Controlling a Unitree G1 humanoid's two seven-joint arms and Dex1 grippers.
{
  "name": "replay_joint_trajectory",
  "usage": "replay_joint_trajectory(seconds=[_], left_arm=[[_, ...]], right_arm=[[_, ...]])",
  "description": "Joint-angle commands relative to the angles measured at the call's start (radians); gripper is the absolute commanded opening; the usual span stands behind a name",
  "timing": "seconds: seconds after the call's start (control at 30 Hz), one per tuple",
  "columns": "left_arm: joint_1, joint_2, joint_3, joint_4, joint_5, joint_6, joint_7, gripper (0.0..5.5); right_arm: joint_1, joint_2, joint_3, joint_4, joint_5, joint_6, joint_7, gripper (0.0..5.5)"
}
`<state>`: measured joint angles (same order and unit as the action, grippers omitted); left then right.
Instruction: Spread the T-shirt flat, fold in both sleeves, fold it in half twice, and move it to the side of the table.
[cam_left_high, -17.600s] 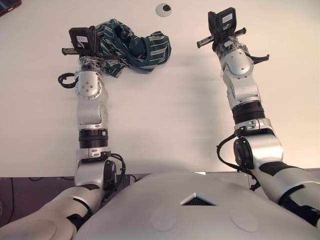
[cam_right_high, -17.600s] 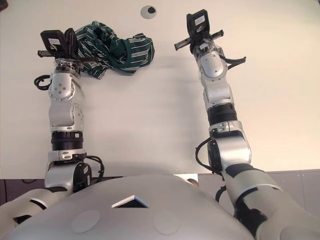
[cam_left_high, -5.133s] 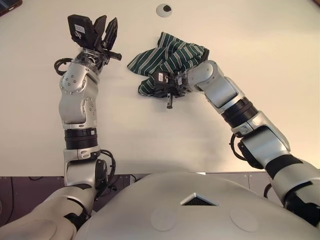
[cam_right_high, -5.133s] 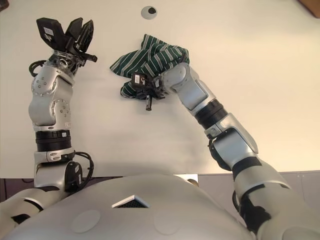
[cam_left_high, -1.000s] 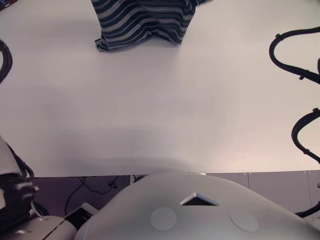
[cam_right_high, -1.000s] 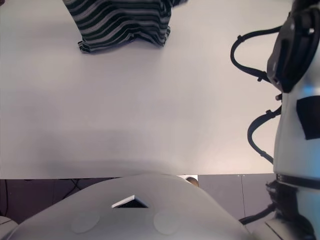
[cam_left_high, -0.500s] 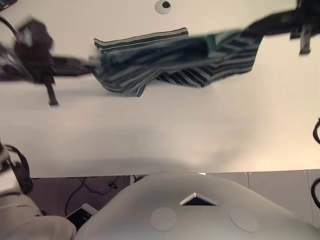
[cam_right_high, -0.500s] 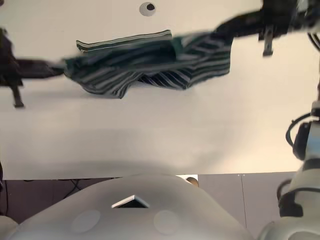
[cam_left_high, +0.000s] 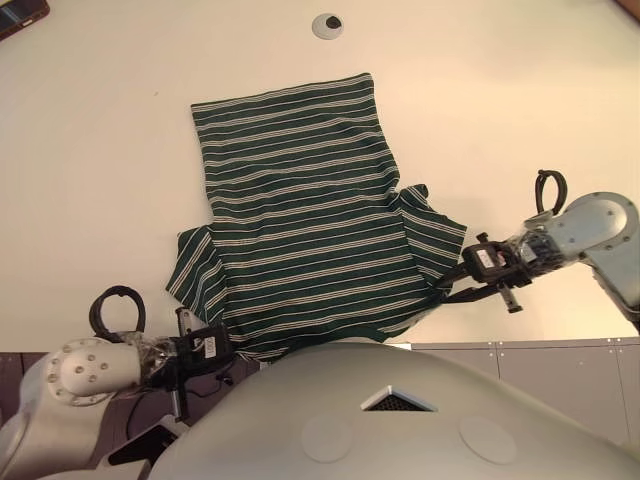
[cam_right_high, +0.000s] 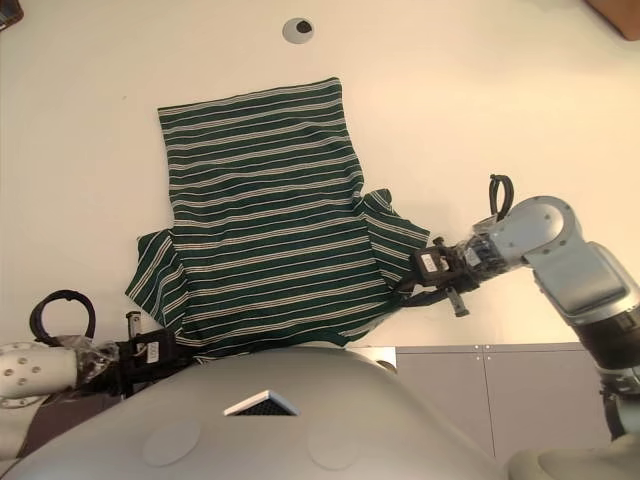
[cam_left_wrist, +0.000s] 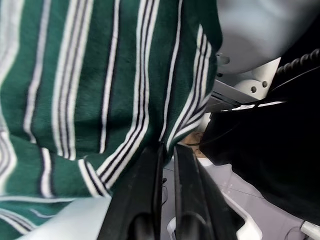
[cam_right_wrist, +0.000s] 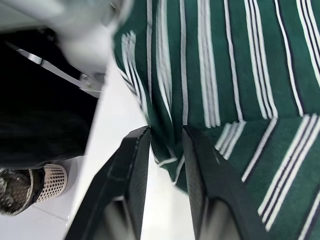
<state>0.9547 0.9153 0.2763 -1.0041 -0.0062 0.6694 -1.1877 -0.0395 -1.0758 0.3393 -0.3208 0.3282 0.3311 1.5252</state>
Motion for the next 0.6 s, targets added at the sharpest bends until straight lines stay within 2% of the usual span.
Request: replay_joint_trajectory(seconds=[0.03,0.1,0.13,0.23,0.33,0.37,0.5,0.6], left_arm=[[-0.299,-0.031,0.300,-0.018,-0.363,0.091,-0.046,0.30],[-0.604,-0.068,0.391,0.095,-0.730,0.171,0.094,0.30],[-0.733,-0.097,0.374,0.164,-0.780,0.214,0.167,0.30],[-0.904,-0.187,0.103,0.363,-0.544,0.178,0.363,0.00],[-1.022,-0.202,-0.254,0.703,-0.170,-0.023,0.541,0.00],[-1.068,-0.222,-0.338,0.819,-0.078,-0.084,0.583,0.00],[-1.171,-0.330,-0.475,1.094,0.032,-0.244,0.619,0.00],[-1.241,-0.380,-0.534,1.274,0.089,-0.350,0.621,0.00]], right_arm=[[-0.241,0.073,-0.111,0.065,0.213,0.218,0.017,1.08],[-0.472,0.207,-0.194,0.213,0.371,0.434,-0.088,1.08],[-0.557,0.273,-0.216,0.285,0.396,0.489,-0.146,1.08],[-0.663,0.481,-0.145,0.487,0.240,0.402,-0.344,0.55],[-0.673,0.716,-0.078,0.758,0.066,0.240,-0.613,0.03],[-0.673,0.770,-0.063,0.844,0.016,0.184,-0.680,0.03],[-0.681,0.883,-0.016,1.127,-0.147,-0.006,-0.843,0.03],[-0.671,0.898,0.025,1.277,-0.278,-0.130,-0.939,0.03]])
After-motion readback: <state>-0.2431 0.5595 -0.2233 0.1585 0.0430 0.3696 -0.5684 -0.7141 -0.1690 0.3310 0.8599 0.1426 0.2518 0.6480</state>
